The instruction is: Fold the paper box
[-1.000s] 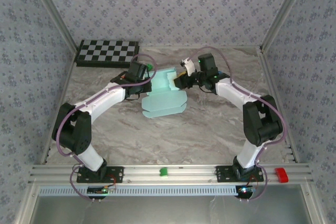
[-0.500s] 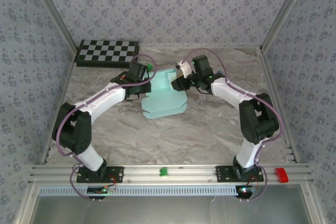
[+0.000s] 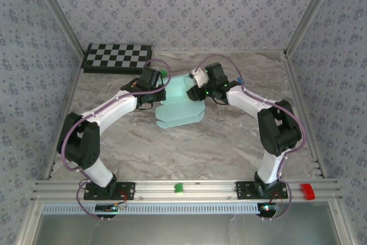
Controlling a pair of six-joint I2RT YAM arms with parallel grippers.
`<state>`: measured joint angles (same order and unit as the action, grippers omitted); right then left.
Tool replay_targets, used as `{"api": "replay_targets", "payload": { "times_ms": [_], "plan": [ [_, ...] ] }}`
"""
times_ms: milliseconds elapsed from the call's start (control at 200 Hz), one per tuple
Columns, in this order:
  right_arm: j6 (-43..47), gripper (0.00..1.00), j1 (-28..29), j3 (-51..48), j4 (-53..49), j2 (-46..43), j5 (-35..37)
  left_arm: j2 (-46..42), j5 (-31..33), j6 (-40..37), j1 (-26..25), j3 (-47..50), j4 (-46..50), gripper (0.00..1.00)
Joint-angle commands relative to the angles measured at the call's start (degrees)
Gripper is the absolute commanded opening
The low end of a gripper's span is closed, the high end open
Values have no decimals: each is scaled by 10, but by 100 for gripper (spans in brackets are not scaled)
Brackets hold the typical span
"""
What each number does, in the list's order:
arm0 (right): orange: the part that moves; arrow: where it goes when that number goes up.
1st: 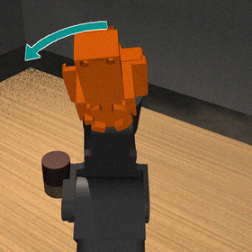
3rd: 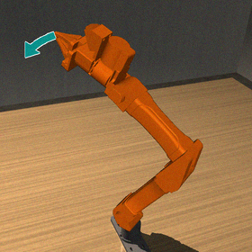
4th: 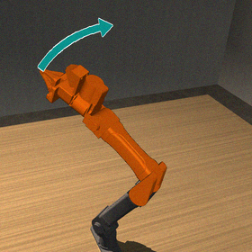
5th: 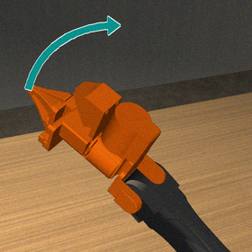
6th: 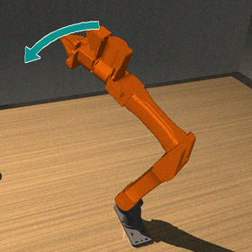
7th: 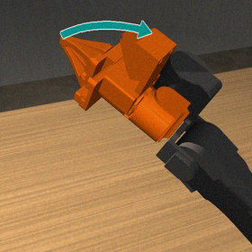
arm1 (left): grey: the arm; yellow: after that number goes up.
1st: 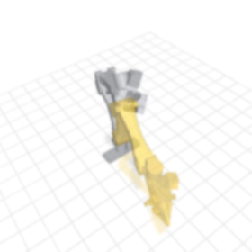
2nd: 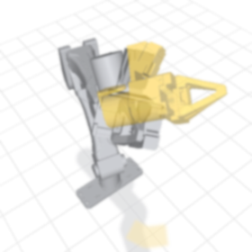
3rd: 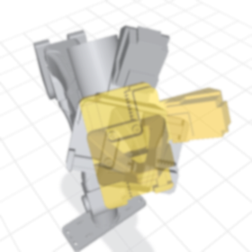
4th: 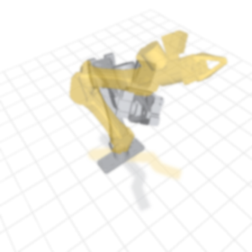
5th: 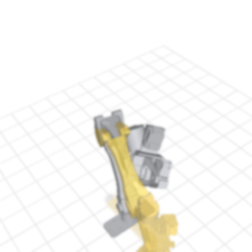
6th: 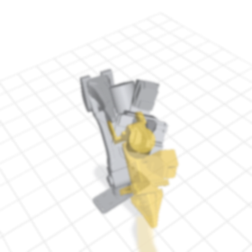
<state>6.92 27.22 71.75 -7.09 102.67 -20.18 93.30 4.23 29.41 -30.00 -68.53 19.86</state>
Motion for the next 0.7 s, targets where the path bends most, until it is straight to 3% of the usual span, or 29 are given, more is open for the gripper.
{"api": "replay_targets", "payload": {
  "times_ms": [0,190,505,695],
  "plan": [
    [-2,40,5,12,-9,0,22,-20,-13,3,-1,-10,-15,0],
    [-7,38,9,8,-5,-7,29,-16,-5,5,-1,-10,-9,0],
    [-44,19,16,9,-10,-1,139,-11,-4,9,-2,-11,-4,0],
    [-63,16,20,12,-15,2,191,-9,-2,10,-2,-13,0,0]
  ]
}}
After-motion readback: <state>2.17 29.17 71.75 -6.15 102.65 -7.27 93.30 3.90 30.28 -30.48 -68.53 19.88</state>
